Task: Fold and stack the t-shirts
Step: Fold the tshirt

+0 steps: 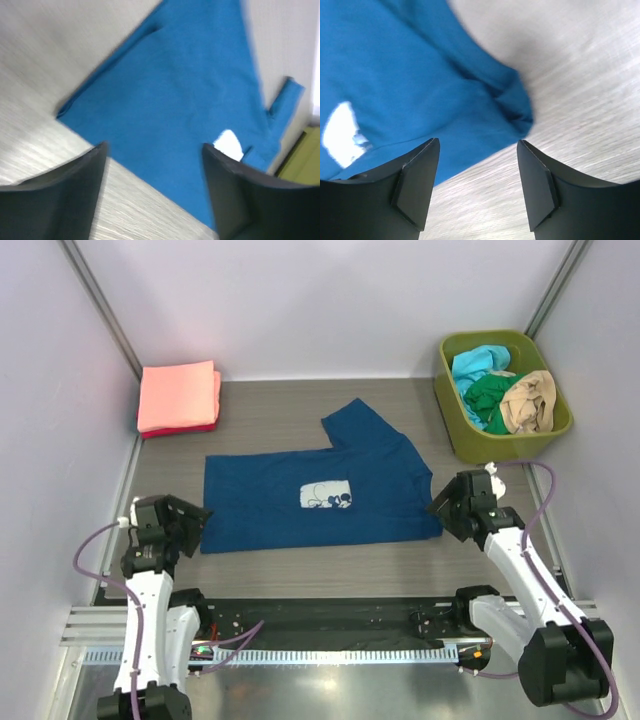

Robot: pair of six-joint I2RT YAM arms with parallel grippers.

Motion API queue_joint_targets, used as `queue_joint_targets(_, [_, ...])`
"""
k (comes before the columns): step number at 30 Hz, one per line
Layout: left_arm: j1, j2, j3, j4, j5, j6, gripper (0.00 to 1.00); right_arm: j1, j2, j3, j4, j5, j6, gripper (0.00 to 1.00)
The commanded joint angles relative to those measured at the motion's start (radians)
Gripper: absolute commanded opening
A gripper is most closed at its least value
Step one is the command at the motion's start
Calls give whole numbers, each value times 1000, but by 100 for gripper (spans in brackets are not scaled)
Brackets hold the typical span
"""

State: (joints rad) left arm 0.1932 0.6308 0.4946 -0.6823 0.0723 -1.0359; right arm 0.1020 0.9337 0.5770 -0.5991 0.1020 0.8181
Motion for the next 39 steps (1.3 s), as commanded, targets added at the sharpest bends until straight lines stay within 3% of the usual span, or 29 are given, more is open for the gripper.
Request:
queue_joint_targets(1, [6,3,148,-2,44,77,81,-4,-15,183,12,-54,-94,70])
queue_joint_targets(4, [8,105,321,-46,109,250,86,10,69,384,21,-61,-163,70])
queue_joint_targets(6, [6,157,422,-95,80,336,87,39,213,498,24,-30,-233,70])
queue_joint_targets(9, [8,214,473,-140,52,456,84,103,460,799,28,40,-333,71])
queue_joint_targets(12, [-14,240,472,-135,23,530,84,157,757,1049,25,97,-440,74])
queue_joint_targets(14, [-46,238,452,-114,23,543,84,172,900,1188,22,117,-479,87])
queue_joint_targets(15, [-51,234,443,-97,20,545,84,176,1051,1328,18,116,-508,89])
queue_joint_targets(17, [-60,210,403,-83,-2,550,84,176,1187,1466,12,119,-530,95])
queue_joint_targets(21, [-66,147,361,-57,-51,542,84,180,1530,1852,9,125,-594,99])
queue_joint_targets(24, [-69,124,343,-40,-45,536,84,180,1655,2012,41,119,-599,100])
queue_joint_targets(31, [-89,152,343,-45,-39,537,84,214,1780,2011,268,153,-625,100])
queue_joint_targets(39, [-109,153,343,-46,-45,539,84,248,1869,2029,298,147,-605,93])
